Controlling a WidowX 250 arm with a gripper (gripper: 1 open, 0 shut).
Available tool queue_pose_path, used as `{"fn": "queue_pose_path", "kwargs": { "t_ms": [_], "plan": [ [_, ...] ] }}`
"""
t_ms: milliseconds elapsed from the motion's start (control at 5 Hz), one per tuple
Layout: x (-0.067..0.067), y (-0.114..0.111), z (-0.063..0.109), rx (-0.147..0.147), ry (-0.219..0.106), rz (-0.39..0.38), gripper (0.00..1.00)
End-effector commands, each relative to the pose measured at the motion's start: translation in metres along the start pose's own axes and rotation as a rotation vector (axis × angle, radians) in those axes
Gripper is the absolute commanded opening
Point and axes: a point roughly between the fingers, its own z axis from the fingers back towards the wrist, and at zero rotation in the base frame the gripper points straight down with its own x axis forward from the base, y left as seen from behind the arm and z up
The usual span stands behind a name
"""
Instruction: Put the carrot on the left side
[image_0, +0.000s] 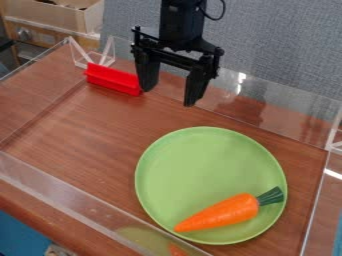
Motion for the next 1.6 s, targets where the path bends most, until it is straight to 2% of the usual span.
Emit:
{"fn": "queue_pose_path", "kwargs": {
  "t_ms": [0,200,400,600,800,1000,1400],
  "plan": [
    [-0.013,0.001,-0.003,-0.007,0.024,-0.021,1.0],
    [-0.022,-0.024,-0.021,-0.009,0.044,-0.189,1.0],
    [-0.03,-0.056,-0.041,-0.006,0.048,-0.364,1.0],
    [-0.036,-0.08,-0.069,-0.011,0.057,-0.451,1.0],
    [-0.04,-0.094,-0.097,-0.016,0.068,-0.485,1.0],
    [-0.037,-0.097,-0.094,-0.021,0.077,-0.471,0.0],
    [-0.034,-0.09,-0.054,-0.025,0.025,-0.402,0.0]
  ]
}}
